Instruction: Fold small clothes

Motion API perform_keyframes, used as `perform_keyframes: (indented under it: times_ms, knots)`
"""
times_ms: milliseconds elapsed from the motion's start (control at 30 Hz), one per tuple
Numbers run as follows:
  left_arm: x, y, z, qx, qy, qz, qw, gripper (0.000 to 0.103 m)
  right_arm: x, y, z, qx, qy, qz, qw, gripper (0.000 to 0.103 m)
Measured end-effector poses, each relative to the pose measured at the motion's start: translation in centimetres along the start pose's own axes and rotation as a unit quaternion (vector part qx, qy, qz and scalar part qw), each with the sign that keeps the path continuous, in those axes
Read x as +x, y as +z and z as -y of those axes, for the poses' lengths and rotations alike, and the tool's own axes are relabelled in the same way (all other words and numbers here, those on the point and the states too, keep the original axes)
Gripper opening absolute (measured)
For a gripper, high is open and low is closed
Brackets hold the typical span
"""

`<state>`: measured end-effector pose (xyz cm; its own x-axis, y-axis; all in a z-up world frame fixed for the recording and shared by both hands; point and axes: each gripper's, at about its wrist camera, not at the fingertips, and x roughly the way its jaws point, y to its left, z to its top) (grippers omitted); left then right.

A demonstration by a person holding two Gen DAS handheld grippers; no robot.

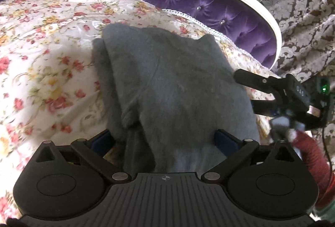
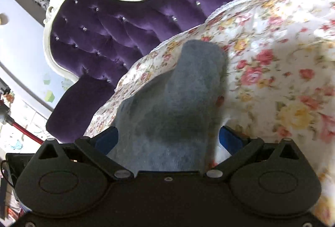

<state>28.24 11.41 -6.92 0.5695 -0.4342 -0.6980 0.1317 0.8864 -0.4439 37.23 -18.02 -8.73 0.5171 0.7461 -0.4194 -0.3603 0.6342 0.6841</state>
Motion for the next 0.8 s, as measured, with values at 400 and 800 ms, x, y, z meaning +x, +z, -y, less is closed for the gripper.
perform_keyframes:
  times_ms: [400,800]
  knots:
    - [0.7,1.1,-1.1,-0.061,-0.042,0.015,0.9971,0.084,2.4,1.2,-0.1,0.004,0.049,-0.011,0.999,0.103]
    - [-1.6,-0.7,0.4,-0.085,-0.107,-0.001,0.9907,0.035,-0.7,-0.2,-2.0,0.002,-0.012,0.001,1.000,0.043]
